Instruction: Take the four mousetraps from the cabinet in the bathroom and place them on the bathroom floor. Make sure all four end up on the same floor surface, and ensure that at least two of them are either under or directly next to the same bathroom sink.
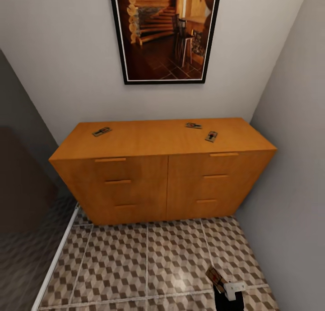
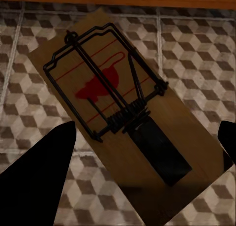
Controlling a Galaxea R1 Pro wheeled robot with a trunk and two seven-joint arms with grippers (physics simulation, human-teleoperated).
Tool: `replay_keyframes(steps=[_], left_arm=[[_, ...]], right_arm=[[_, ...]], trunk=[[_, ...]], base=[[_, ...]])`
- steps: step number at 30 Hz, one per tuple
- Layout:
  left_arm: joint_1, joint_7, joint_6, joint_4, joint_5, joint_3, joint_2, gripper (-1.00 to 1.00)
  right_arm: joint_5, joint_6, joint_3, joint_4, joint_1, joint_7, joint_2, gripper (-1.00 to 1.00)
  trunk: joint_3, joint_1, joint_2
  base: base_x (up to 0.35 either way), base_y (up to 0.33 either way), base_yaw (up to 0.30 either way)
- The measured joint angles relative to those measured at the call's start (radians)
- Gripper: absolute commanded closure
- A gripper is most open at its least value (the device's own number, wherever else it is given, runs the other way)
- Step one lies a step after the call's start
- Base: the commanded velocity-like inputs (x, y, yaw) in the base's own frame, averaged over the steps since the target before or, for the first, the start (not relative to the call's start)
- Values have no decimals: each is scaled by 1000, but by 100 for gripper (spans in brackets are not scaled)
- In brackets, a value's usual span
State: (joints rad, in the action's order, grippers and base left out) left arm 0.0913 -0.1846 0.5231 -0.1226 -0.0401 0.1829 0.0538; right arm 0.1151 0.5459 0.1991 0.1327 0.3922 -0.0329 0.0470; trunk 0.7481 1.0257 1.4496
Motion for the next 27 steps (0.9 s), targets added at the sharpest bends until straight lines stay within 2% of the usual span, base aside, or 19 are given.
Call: replay_keyframes(steps=[5,14,17,18,21,23,24,25,26,27], left_arm=[[-1,0,0,0,0,0,0,-100],[-1,0,-4,7,2,-1,-1,-100],[11,-2,-31,2,1,-1,-1,-100],[24,-3,-70,-2,1,-2,-1,-100],[120,1,-392,-101,0,-1,6,-100],[178,2,-595,-203,-1,-1,7,-100],[218,1,-776,-313,0,-2,8,-100],[270,1,-871,-376,1,-2,7,-100],[286,1,-962,-433,1,-2,7,-100],[300,2,-1009,-462,1,-2,7,-100]], right_arm=[[0,0,1,0,0,0,0,100],[0,0,1,0,0,1,0,100],[0,0,1,0,0,1,0,100],[0,0,1,0,0,2,0,100],[0,0,1,0,0,2,0,100],[0,0,1,0,0,3,0,100],[0,0,2,0,0,3,0,100],[0,0,1,0,0,3,-1,100],[0,0,1,0,0,3,0,100],[0,0,1,0,0,3,0,100]], trunk=[[0,0,0],[0,-1,0],[0,-1,0],[0,-1,0],[0,-1,0],[0,-1,0],[0,-1,0],[0,-1,0],[0,-1,0],[0,-1,0]], base=[[-238,0,0],[-24,0,0],[-1,0,0],[0,0,0],[0,0,0],[0,0,0],[0,0,0],[0,0,0],[0,0,0],[0,0,0]])
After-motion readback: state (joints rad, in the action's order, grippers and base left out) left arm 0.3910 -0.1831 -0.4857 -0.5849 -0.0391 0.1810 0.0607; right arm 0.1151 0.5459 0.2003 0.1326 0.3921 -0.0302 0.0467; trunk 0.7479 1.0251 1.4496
